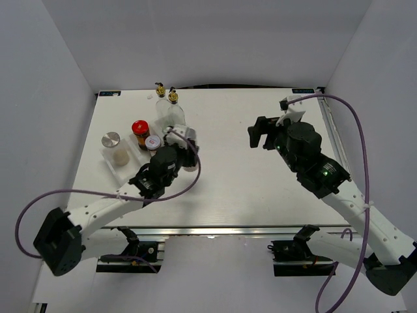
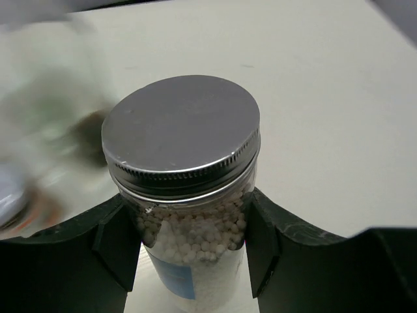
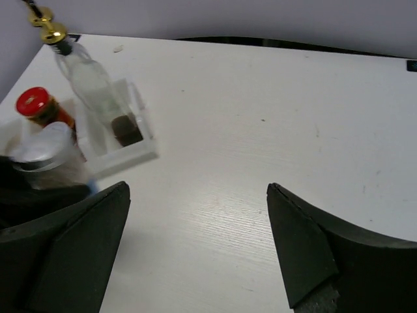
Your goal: Organize the condiment bottles
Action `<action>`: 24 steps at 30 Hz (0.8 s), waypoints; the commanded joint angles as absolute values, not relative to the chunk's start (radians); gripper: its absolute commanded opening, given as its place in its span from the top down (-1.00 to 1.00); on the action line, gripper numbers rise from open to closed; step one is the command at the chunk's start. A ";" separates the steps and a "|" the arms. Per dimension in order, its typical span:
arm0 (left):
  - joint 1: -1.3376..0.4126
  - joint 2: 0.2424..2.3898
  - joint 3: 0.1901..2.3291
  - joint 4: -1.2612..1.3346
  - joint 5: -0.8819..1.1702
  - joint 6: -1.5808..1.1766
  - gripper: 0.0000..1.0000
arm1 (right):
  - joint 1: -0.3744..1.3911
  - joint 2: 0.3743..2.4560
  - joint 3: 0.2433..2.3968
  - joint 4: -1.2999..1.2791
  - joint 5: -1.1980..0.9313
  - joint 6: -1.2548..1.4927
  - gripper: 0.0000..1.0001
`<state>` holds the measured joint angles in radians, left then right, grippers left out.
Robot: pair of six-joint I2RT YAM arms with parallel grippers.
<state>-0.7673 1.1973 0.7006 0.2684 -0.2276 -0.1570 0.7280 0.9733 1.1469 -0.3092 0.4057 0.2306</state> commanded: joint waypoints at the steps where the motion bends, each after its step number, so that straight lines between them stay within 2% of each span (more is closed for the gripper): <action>1: -0.762 1.015 0.655 0.155 -0.838 -0.235 0.77 | 0.695 0.919 1.088 -0.183 0.476 0.252 -0.79; 3: -0.764 0.965 0.605 0.153 -0.989 -0.245 0.72 | 0.663 0.907 1.033 -0.149 0.422 0.241 -0.79; 4: -0.762 0.936 0.597 0.147 -1.137 -0.229 0.72 | 0.620 0.910 1.023 -0.135 0.388 0.236 -0.79; 8: -0.741 0.922 0.580 0.141 -1.371 -0.213 0.69 | 0.476 0.923 0.960 -0.082 0.175 0.290 -0.79; 11: -0.674 0.914 0.557 0.179 -1.343 -0.199 0.67 | 0.433 0.902 0.888 -0.032 0.086 0.298 -0.79; 15: -0.477 0.913 0.517 0.251 -1.234 -0.262 0.71 | 0.420 0.902 0.822 0.025 0.069 0.293 -0.79; 18: -0.420 0.937 0.456 0.414 -1.195 -0.210 0.70 | 0.413 0.919 0.834 0.012 0.061 0.288 -0.79; 20: -0.396 0.954 0.433 0.522 -1.158 -0.167 0.59 | 0.411 0.923 0.831 0.015 0.058 0.284 -0.79; 24: -0.338 1.034 0.405 0.612 -1.100 -0.186 0.57 | 0.408 0.914 0.818 0.029 0.057 0.273 -0.79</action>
